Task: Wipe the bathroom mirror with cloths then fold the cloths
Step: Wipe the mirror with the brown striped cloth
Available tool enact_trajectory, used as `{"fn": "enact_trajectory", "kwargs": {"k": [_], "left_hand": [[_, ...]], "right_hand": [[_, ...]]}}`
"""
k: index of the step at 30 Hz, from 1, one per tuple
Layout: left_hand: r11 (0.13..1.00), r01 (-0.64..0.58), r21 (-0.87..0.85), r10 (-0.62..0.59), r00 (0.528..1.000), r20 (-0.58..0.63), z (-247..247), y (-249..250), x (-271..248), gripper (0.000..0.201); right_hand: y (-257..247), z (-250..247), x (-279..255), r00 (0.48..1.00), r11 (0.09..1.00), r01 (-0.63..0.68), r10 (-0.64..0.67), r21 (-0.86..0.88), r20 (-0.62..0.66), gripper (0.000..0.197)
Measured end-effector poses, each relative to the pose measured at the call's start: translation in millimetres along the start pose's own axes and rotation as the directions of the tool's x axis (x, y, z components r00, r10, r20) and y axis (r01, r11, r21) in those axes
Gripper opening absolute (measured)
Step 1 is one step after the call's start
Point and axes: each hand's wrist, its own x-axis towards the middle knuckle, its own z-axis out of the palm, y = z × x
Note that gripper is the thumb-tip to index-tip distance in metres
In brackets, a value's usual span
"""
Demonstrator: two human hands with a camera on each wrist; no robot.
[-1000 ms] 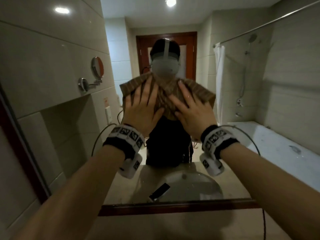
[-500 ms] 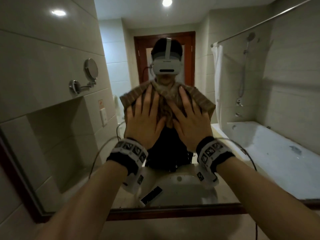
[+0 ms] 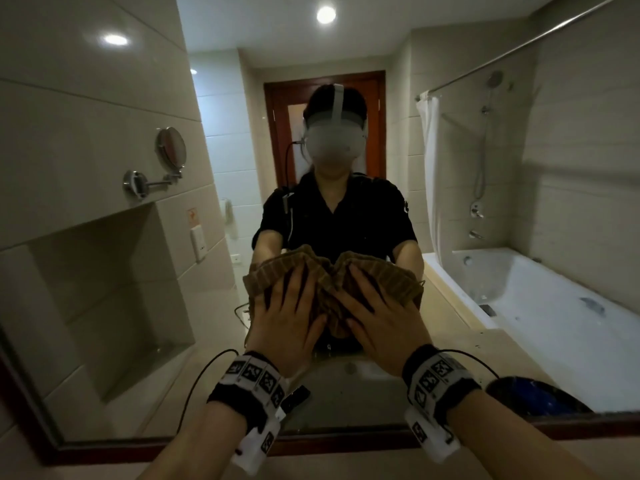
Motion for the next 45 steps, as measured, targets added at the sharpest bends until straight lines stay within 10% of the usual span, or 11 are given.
{"fn": "enact_trajectory", "kwargs": {"k": [16, 26, 35, 45], "left_hand": [[0.994, 0.106, -0.016, -0.106, 0.95, -0.294, -116, 43, 183, 0.073], [0.995, 0.098, -0.027, -0.102, 0.963, -0.251, -104, 48, 162, 0.074], [0.991, -0.019, -0.132, 0.015, 0.999, -0.033, -1, 74, 31, 0.068], [0.985, 0.027, -0.169, -0.029, 1.0, -0.008, 7, 79, 22, 0.063]], "right_hand": [[131, -135, 118, 0.97, 0.986, -0.138, 0.115, -0.095, -0.216, 0.066], [115, -110, 91, 0.937, 0.968, -0.229, 0.191, -0.102, -0.292, 0.059], [64, -17, -35, 0.984, 0.985, -0.169, 0.167, -0.035, -0.058, 0.056], [59, -21, -46, 0.977, 0.977, -0.214, 0.214, 0.003, 0.007, 0.059]]}}
